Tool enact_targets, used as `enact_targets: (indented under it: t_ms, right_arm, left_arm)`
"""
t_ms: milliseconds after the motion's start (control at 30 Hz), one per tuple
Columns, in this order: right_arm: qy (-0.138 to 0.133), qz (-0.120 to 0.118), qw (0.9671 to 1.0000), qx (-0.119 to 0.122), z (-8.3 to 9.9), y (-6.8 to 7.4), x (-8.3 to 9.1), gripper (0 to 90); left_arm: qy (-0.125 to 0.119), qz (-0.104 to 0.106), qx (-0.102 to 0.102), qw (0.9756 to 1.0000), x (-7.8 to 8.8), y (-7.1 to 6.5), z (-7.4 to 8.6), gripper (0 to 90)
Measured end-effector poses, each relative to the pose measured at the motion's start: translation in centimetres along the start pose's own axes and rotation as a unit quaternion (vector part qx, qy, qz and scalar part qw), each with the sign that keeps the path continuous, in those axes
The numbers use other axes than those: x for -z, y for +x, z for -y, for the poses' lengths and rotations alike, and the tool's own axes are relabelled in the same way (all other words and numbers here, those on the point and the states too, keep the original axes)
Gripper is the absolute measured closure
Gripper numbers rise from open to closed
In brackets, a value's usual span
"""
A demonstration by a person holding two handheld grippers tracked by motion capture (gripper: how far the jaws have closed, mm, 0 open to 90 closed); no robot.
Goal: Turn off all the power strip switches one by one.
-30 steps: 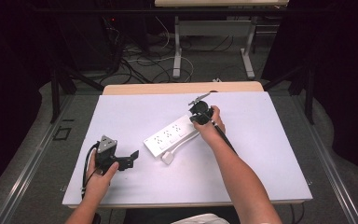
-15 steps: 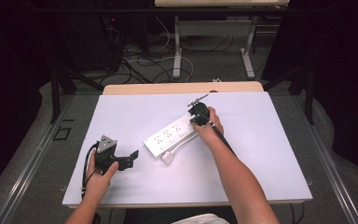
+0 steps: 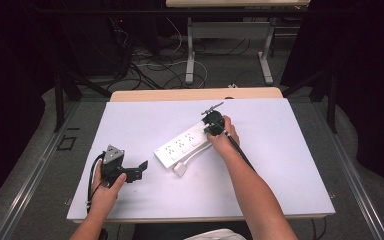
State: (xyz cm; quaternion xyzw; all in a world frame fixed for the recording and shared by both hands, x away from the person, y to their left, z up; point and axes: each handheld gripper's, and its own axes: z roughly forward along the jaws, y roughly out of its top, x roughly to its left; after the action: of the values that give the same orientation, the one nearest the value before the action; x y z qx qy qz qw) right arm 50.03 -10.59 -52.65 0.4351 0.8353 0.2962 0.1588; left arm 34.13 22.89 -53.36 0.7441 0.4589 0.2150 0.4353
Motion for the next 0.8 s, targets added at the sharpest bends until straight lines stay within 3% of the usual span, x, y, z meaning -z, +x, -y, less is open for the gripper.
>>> enact_targets:
  t_ms: [300,367,467,667,800]
  right_arm:
    - [-0.003,0.0,1.0,-0.007,0.0,-0.2,0.4,90.0]
    - [-0.024,-0.005,0.9997,-0.003,0.1,-0.2,0.1,90.0]
    - [-0.004,-0.007,1.0,-0.004,0.0,0.0,0.6,90.0]
    - [-0.003,-0.023,0.9997,0.006,0.3,0.5,0.8,90.0]
    - [0.002,-0.029,0.9995,-0.009,0.4,1.1,0.9,90.0]
  left_arm:
    - [0.0,-0.001,0.0,1.0,-0.1,0.0,0.0,0.3]
    - [0.0,-0.001,0.0,1.0,-0.1,0.0,0.0,0.3]
    - [-0.001,0.0,0.006,1.0,-0.1,0.0,0.0,0.3]
    - [-0.004,-0.001,0.01,0.9999,0.0,0.0,0.1,0.3]
    - [-0.002,-0.001,0.01,0.9999,-0.1,0.1,0.0,0.3]
